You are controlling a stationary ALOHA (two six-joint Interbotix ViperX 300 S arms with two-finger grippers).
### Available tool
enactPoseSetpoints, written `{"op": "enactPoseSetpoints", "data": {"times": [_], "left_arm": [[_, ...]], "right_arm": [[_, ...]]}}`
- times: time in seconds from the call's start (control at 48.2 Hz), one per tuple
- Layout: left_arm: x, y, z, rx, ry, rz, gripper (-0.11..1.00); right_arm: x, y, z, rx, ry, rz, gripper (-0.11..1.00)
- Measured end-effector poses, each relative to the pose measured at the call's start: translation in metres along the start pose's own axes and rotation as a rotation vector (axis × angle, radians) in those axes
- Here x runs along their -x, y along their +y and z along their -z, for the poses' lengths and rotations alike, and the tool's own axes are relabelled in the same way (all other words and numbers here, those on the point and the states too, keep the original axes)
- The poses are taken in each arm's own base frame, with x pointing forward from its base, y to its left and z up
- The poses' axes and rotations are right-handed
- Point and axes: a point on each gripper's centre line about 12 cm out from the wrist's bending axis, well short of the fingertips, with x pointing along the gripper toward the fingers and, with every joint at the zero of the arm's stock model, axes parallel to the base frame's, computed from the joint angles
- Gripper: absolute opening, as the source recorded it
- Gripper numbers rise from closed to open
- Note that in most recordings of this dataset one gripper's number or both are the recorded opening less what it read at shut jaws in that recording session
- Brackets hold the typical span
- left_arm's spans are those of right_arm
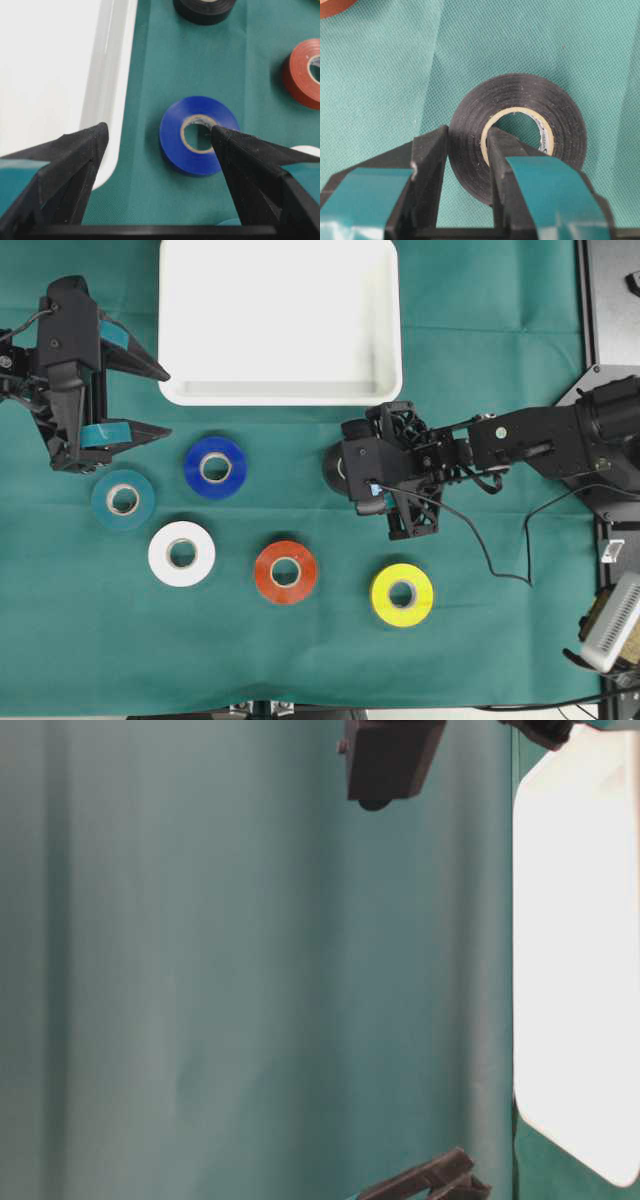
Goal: Put the tape alternately from left to right into the white case.
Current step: 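Lift the black tape roll and carry it into the white tray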
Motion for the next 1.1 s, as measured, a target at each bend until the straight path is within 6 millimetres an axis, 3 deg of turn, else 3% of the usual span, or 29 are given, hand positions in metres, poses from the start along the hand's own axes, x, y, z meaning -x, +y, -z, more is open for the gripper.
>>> {"op": "enactPoseSetpoints", "data": {"times": [0.394,0.767,0.892,1.099], "left_arm": [[0.000,0.001,0.001,0.001,0.001,-0.001,0.64],[0.000,0.000,0.002,0.002,0.005,-0.001,0.65],[0.000,0.001,0.002,0.001,0.004,-0.002,0.64],[0.000,0.001,0.004,0.002,0.009,-0.001,0.64]], "right_arm": [[0.045,0.004,-0.030,0.001,-0.085,-0.011,0.21],[0.049,0.001,-0.032,0.024,-0.101,0.001,0.21],[0.050,-0.011,-0.035,0.031,-0.112,0.030,0.21],[0.052,-0.050,-0.037,-0.016,-0.119,0.111,0.21]]}}
